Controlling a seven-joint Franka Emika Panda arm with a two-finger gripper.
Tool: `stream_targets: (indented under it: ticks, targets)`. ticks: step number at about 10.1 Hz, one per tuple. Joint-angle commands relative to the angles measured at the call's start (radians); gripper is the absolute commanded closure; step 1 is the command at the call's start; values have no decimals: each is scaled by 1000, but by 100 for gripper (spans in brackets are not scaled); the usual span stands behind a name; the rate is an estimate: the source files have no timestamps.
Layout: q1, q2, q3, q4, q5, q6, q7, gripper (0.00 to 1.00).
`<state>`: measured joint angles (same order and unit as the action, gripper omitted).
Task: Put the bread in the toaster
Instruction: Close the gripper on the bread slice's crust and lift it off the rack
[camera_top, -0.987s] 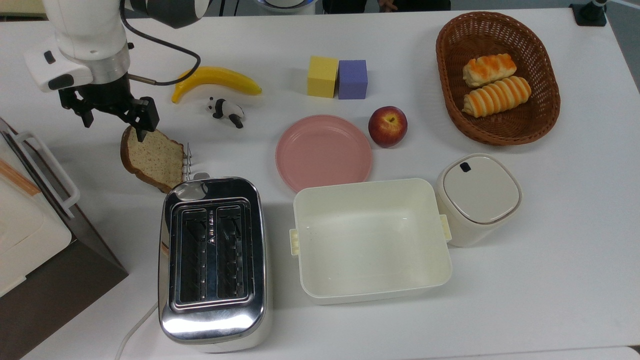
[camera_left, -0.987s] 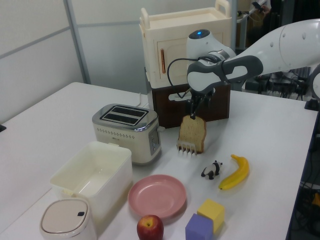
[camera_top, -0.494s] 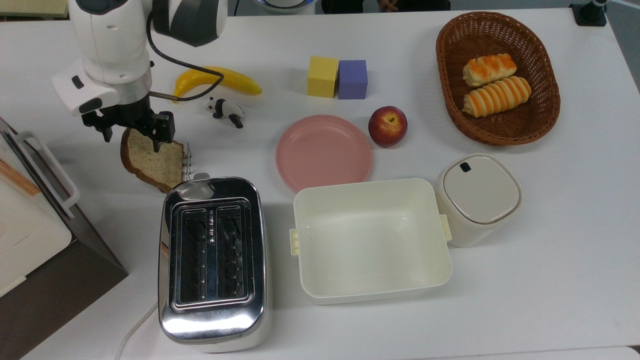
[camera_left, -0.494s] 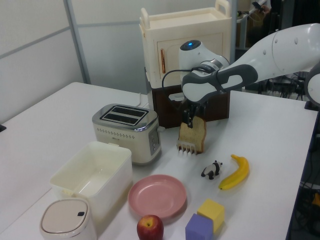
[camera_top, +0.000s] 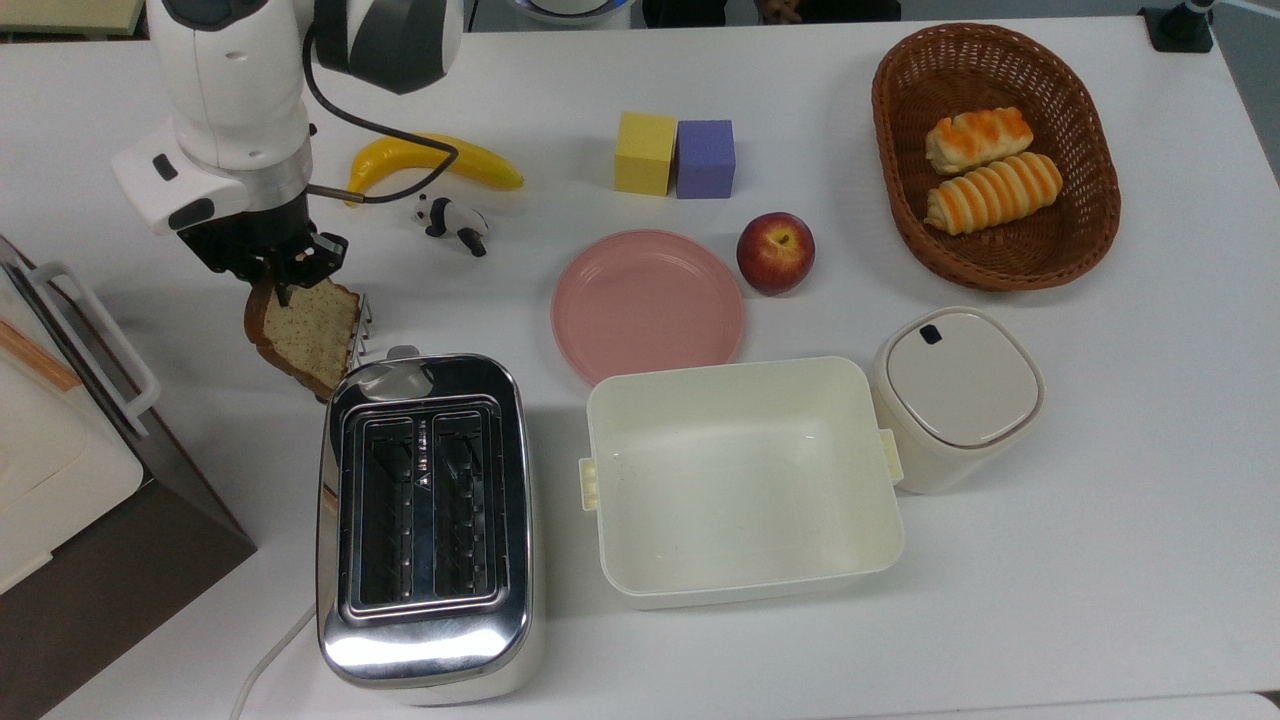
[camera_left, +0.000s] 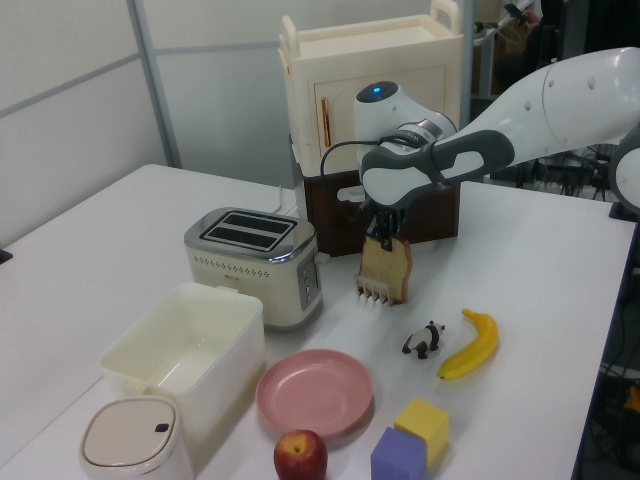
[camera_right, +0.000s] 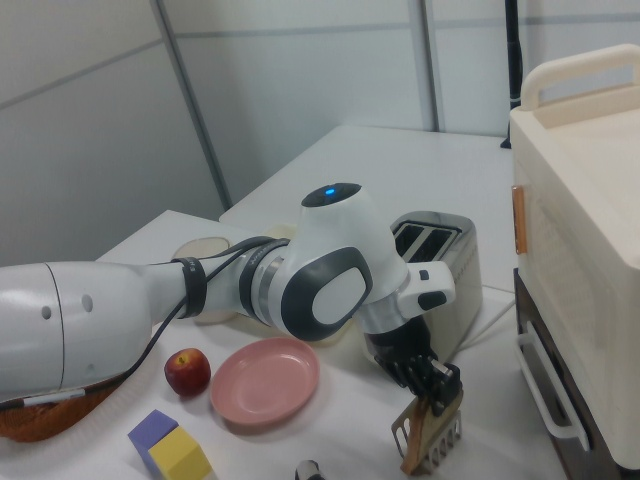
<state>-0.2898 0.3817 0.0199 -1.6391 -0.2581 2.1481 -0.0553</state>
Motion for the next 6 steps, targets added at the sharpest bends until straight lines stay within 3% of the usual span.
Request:
stream_targets:
  ticks: [1,3,5,6]
  targets:
    - [8,-10,-1,-15,-26,15,18,100]
    - [9,-27,44,-10,-26,4,22,100]
    - [12,-99,141,-7,-24,-5,61,100]
    - [20,-137,152,-5,-23,-37,64,100]
